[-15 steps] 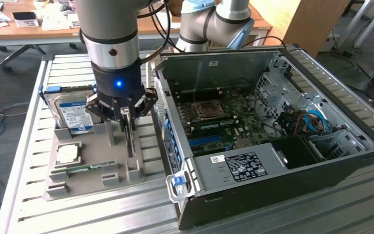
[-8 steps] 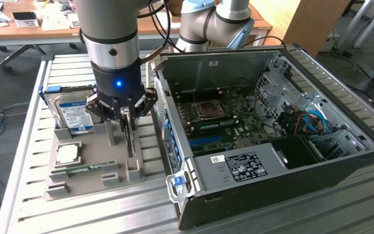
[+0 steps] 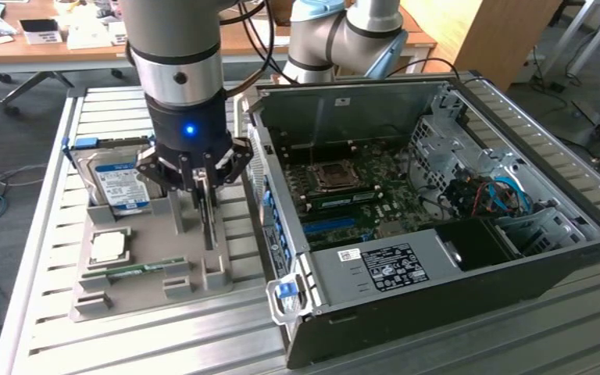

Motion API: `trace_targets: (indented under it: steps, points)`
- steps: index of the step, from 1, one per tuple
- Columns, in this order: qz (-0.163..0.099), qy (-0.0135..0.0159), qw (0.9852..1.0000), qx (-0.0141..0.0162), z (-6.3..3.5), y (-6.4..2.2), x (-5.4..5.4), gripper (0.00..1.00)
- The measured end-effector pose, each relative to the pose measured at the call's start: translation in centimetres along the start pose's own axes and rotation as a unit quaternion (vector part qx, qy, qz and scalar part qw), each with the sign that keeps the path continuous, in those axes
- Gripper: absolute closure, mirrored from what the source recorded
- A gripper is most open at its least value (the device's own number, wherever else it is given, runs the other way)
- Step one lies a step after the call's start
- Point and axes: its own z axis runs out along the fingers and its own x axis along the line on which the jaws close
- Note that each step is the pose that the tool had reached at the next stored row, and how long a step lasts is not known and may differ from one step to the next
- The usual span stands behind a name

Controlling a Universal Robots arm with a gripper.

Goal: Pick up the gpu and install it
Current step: 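Pick up the gpu and move the gpu toward the slot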

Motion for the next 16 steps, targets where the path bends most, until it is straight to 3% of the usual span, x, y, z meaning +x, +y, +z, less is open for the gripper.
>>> trace_targets:
  steps: [16]
  points:
    - [0.000,-0.0001,1.0000,-0.0001,-0.91,0.03,-0.02,0.73]
